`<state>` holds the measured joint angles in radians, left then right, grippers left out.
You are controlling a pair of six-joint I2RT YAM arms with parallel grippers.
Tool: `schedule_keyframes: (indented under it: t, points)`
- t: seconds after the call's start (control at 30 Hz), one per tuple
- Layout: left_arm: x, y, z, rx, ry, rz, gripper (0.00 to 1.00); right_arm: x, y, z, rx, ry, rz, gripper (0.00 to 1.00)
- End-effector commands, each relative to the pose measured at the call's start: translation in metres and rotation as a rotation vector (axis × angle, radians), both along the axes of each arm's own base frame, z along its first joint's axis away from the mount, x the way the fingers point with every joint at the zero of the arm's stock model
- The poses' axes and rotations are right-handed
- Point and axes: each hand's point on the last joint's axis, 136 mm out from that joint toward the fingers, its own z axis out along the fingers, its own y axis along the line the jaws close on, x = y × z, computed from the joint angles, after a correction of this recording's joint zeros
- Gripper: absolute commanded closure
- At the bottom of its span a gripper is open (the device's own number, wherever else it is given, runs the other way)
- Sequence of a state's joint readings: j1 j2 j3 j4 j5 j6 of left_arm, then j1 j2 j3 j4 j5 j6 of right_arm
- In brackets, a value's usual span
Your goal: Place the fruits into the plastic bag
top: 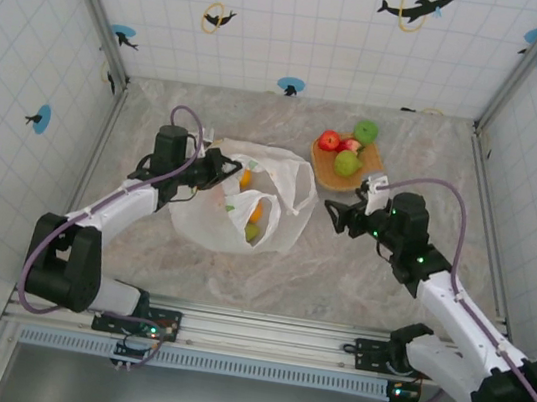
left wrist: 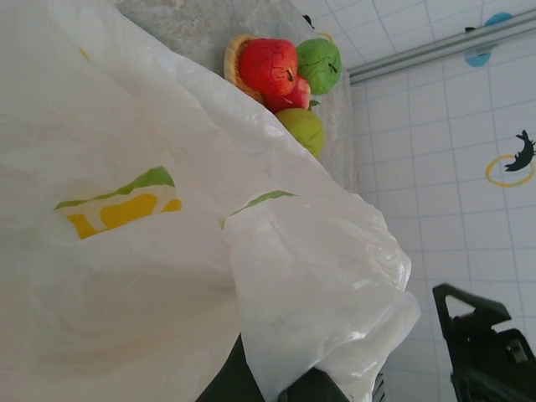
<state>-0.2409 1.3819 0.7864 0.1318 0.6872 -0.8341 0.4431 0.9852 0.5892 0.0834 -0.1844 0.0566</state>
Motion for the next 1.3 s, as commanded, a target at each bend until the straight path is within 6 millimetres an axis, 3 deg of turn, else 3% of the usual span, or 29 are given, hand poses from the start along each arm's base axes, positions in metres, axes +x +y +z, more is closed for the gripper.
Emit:
schedule_keyframes:
  t: [0.0,0.07,0.13,0.43,0.7,0.87,1.27]
  points:
    - [0.003,0.003,0.001,0.015,-0.014,0.000,1.00,0.044,-0.048,0.002,-0.264,-0.059,-0.262,0.07]
    - [0.003,0.002,0.000,0.014,-0.012,-0.002,1.00,0.063,-0.062,-0.002,-0.363,-0.039,-0.342,0.05]
    - [0.003,0.002,0.000,0.012,-0.010,-0.005,1.00,0.077,-0.064,-0.006,-0.421,-0.025,-0.361,0.04]
    - [0.003,0.001,-0.002,0.001,0.000,-0.013,1.00,0.117,-0.043,-0.027,-0.519,0.060,-0.312,0.01]
    - [0.002,0.001,-0.001,-0.005,0.001,-0.017,1.00,0.151,-0.031,-0.059,-0.578,0.162,-0.341,0.04]
    - [0.002,0.000,-0.001,-0.011,0.005,-0.020,1.00,0.168,-0.015,-0.075,-0.583,0.199,-0.345,0.06]
    - [0.000,0.000,-0.003,-0.012,0.010,-0.024,1.00,0.199,-0.008,-0.111,-0.682,0.281,-0.397,0.12]
